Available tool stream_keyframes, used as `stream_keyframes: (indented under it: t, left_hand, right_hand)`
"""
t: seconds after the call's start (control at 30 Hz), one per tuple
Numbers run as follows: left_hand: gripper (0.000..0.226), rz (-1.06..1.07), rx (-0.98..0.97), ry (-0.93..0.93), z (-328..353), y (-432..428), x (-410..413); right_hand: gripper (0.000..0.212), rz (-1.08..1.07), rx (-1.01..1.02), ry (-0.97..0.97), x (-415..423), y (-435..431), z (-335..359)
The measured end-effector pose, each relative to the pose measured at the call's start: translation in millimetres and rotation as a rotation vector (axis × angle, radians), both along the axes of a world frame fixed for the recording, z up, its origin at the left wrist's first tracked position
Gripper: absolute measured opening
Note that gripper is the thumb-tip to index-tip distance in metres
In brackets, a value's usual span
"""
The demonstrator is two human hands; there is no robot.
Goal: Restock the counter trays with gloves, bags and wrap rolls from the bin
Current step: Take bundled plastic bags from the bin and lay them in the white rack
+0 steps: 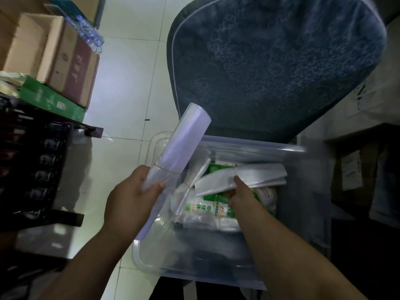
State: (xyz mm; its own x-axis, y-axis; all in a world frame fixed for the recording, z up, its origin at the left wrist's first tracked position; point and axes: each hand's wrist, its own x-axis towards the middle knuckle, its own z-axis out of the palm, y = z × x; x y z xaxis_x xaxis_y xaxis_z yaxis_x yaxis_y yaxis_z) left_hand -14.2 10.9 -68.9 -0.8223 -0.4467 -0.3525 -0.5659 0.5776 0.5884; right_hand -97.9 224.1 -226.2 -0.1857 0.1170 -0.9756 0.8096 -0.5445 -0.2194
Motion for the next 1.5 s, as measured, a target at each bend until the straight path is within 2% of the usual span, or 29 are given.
stream_keyframes:
  t: [0.13,0.23,0.33,0.53,0.7,0.83,0.93,1.17,1.33,1.5]
  left_hand:
    - [0.011,-0.007,-0.016,-0.006,11.1,0.0,-4.3]
    - [0.013,-0.041,-0.013,-0.022,19.0,0.4,-7.9]
    - [0.017,-0.086,-0.021,-0.036,26.5,1.3,-9.5]
    - [0.007,-0.171,0.031,-0.021,43.8,6.3,-11.8]
    - [0.010,-0.301,0.097,0.033,69.7,12.9,-13.4]
    - [0.014,-0.420,0.147,0.124,97.1,17.1,-7.6]
    - [0.021,-0.469,0.224,0.184,120.6,25.6,0.4]
    - [0.017,-0.667,0.338,0.216,152.6,83.1,24.0]
    - [0.008,-0.843,0.522,0.198,183.2,157.0,59.3]
    - [0.007,-1.083,0.612,0.258,211.9,229.9,99.6]
  right_hand:
    - [0.038,-0.085,-0.035,-0.047,-7.8,5.5,8.3]
    - [0.027,-0.030,0.030,0.003,-2.5,13.4,19.0]
    - [0.028,-0.005,0.084,0.092,7.4,22.6,37.4]
    - [0.029,0.212,0.203,0.265,46.7,53.3,81.5]
    - [0.023,0.277,0.362,0.401,71.3,74.5,144.6]
    - [0.008,0.234,0.521,0.540,103.0,78.5,213.3]
    - [0.006,0.146,0.642,0.601,138.3,82.7,267.2]
    - [0.003,-0.045,0.963,0.621,248.1,113.2,364.1]
    - [0.011,-0.307,1.092,0.608,336.0,147.1,399.5]
    - [0.004,-0.571,1.124,0.592,408.5,190.6,410.0]
